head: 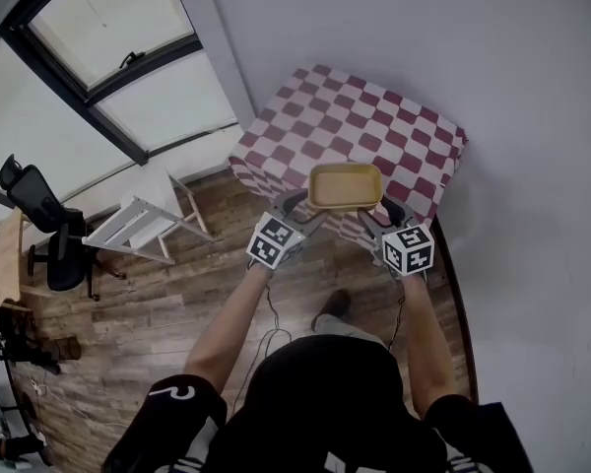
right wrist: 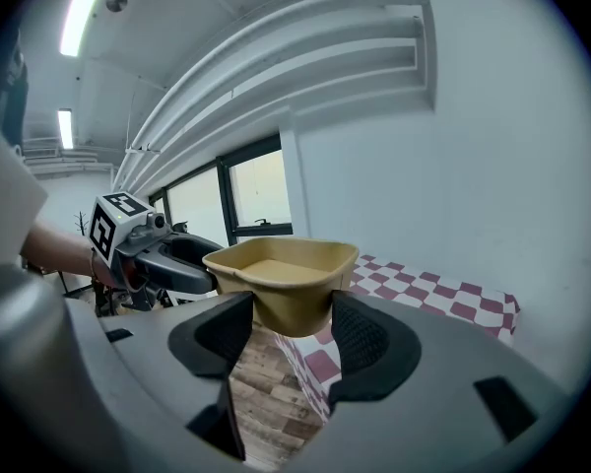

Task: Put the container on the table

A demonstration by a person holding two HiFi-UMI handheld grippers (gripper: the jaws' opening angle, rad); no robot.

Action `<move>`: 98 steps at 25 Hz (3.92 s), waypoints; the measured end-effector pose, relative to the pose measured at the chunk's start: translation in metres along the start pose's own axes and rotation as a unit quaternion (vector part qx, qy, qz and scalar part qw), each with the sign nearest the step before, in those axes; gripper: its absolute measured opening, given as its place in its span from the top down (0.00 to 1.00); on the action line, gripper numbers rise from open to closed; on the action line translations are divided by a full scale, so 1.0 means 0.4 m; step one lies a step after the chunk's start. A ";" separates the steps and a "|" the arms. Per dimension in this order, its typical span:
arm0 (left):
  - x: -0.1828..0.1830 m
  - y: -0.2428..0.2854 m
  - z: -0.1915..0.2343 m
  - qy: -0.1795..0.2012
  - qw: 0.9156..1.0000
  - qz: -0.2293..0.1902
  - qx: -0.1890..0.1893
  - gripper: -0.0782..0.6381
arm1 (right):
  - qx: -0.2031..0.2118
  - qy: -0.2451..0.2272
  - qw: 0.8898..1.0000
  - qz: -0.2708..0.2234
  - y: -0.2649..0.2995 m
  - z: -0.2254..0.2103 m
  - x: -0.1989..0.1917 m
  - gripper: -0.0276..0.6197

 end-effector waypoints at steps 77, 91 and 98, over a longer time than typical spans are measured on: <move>0.204 0.347 0.360 0.105 0.975 0.012 -0.196 0.55 | -0.191 0.076 0.979 -0.005 0.157 -0.235 0.114 0.58; 0.198 0.365 0.494 0.104 0.972 0.009 -0.211 0.55 | -0.207 0.074 0.976 0.005 0.277 -0.237 0.151 0.58; 0.194 0.375 0.545 0.101 0.971 0.007 -0.218 0.55 | -0.214 0.075 0.974 0.011 0.324 -0.238 0.161 0.58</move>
Point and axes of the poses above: the fingertips, and each gripper's own axes: y forward along the fingers, z to its left, x out of its top, the point moved 8 cm from there along -y, backward along the fingers, and after that the axes turned 9 degrees about -x, right-handed, at the moved point
